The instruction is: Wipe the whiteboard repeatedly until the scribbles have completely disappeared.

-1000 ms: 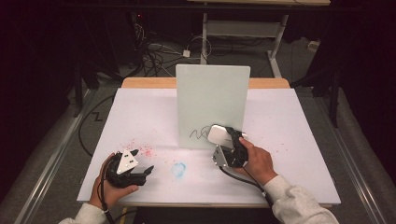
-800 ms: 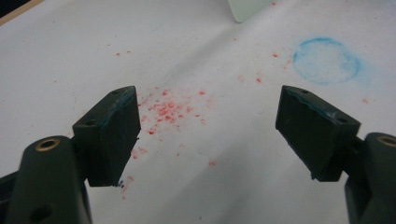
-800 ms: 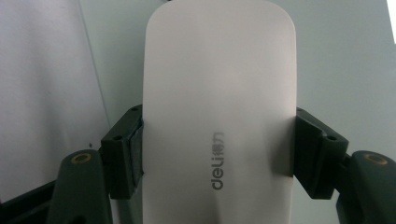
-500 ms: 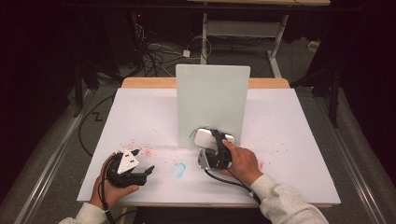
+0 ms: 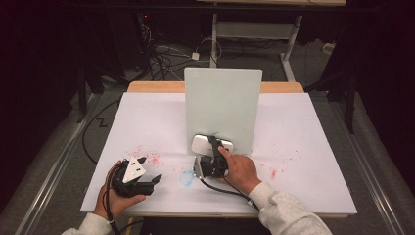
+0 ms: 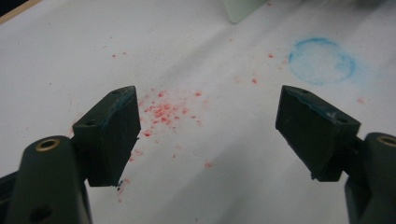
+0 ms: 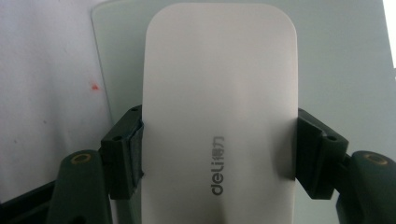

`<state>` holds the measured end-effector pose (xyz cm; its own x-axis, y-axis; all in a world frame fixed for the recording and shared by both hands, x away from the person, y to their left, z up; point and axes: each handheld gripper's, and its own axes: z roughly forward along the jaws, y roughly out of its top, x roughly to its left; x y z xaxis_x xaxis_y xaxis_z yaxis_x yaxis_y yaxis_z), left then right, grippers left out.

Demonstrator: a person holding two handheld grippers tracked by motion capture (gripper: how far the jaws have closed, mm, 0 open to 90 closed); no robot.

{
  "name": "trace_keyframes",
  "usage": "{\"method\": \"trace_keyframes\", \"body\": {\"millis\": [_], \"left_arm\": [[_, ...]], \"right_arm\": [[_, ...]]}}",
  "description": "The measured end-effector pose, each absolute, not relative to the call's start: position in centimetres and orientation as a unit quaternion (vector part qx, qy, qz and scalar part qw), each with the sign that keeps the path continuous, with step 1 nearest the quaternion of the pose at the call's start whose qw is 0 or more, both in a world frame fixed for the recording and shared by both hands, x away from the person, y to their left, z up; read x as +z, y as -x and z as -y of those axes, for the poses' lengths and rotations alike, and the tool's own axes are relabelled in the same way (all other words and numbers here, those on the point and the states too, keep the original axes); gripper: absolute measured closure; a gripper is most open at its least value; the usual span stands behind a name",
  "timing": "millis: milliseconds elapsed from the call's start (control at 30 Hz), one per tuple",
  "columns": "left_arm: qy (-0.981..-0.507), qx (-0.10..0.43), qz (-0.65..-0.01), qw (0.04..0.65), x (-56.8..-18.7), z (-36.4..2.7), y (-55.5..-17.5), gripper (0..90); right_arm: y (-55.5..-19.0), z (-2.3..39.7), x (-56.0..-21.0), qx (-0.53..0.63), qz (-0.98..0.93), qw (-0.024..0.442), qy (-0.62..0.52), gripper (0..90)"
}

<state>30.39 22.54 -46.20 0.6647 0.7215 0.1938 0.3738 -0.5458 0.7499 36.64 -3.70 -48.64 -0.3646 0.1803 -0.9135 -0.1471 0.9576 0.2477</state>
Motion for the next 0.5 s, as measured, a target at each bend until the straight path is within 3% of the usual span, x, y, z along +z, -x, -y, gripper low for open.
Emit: {"method": "trace_keyframes", "body": {"millis": [233, 500], "left_arm": [[-0.844, 0.255, -0.319, 0.347, -46.2, -22.6, -30.3, 21.0], [-0.845, 0.256, -0.318, 0.346, -46.1, -22.7, -30.3, 21.0]], "right_arm": [[-36.6, 3.6, -48.7, 0.141, -0.815, 0.562, -0.01, 30.5], [-37.4, 6.8, -46.0, 0.149, -0.813, 0.559, -0.061, 30.5]]}}
